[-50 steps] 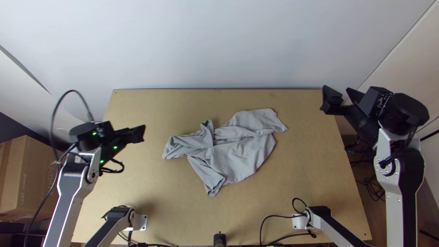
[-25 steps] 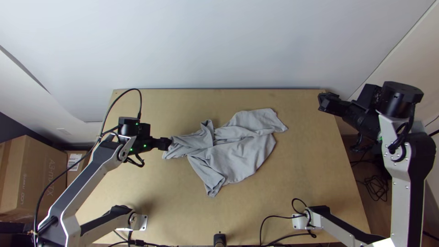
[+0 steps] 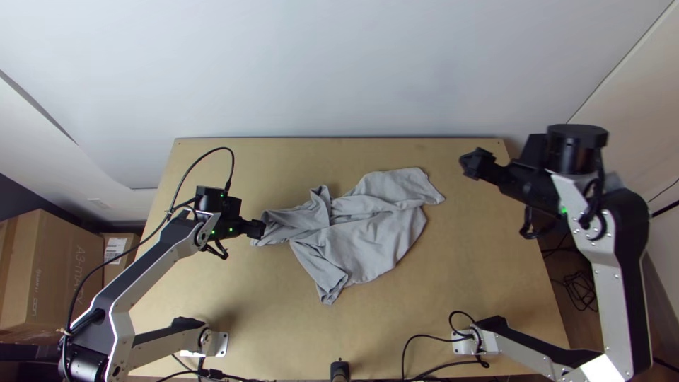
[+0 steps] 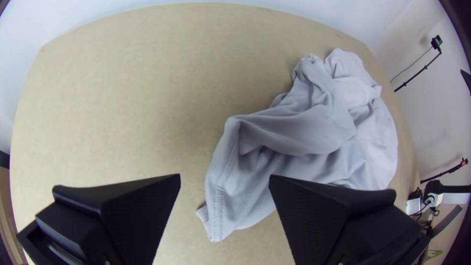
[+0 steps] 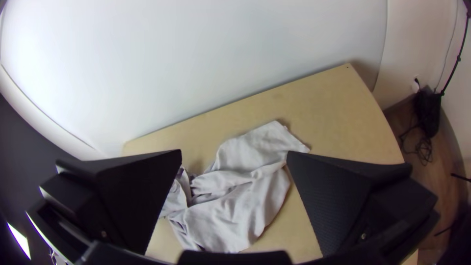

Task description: Fold the t-shirt

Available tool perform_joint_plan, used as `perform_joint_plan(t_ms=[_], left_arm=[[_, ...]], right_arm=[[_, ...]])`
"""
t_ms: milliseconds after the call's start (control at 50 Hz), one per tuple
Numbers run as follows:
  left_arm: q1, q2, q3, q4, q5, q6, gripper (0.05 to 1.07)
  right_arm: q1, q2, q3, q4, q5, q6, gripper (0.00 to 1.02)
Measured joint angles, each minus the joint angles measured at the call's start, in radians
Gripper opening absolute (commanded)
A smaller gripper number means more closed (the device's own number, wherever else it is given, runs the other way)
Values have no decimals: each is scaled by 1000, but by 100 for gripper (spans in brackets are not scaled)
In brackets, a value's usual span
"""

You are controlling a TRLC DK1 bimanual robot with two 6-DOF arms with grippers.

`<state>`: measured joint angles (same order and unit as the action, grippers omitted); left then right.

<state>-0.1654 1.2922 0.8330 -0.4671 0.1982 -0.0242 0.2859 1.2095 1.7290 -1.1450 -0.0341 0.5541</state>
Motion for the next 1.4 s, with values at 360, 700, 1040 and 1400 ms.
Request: perform_joint_plan(t_ms=[360,700,1040,1400], left_arm=[[-24,89,-28,101,-26,7,40],[-49,99,21,71,-38,-5,8],[-181,83,494,-177,-77,-17,8],[-517,147,730,-243,-158,-28,8]], right_arm=[[132,121,61,-1,1,-8,98],[133,132,93,40,1,-36,98],[64,133,81,64,2,-77,98],[-126,79,-14,90,0,-104,98]])
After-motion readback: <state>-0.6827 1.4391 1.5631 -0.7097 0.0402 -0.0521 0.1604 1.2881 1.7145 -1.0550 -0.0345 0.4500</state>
